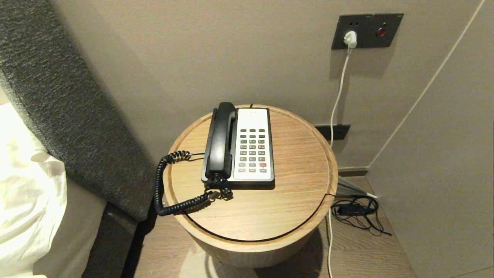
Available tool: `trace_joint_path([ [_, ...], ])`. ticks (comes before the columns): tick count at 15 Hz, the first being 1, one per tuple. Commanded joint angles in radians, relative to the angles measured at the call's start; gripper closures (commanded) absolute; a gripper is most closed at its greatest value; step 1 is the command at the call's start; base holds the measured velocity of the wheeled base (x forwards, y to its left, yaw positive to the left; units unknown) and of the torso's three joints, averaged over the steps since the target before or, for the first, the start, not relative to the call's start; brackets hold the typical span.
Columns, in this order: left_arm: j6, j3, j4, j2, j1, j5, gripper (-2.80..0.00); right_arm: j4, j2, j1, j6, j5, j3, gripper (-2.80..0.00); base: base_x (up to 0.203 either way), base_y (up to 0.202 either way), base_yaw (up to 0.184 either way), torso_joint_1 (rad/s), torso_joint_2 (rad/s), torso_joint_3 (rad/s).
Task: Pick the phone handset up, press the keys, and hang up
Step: Pick up the desk phone handset
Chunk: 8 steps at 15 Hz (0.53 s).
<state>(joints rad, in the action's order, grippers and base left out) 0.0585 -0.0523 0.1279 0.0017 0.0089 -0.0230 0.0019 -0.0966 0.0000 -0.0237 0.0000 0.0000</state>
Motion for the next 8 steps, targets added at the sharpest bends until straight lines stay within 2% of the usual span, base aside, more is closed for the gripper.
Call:
trace_joint_path([
  [1, 0.0, 0.0, 0.001, 0.0, 0.0, 0.0, 0.0, 0.0, -0.001, 0.0, 0.001, 0.0, 0.0, 0.0, 0.0, 0.0, 0.0, 0.0, 0.0, 0.0],
  [5, 0.014, -0.001, 0.005, 0.0, 0.0, 0.0, 0.0, 0.0, 0.0, 0.0, 0.0, 0.0, 0.0, 0.0, 0.0, 0.0, 0.0, 0.0, 0.0, 0.0],
  [8, 0.001, 0.0, 0.001, 0.0, 0.0, 0.001, 0.0, 0.0, -0.002, 0.0, 0.0, 0.0, 0.0, 0.0, 0.0, 0.0, 0.0, 0.0, 0.0, 0.0],
])
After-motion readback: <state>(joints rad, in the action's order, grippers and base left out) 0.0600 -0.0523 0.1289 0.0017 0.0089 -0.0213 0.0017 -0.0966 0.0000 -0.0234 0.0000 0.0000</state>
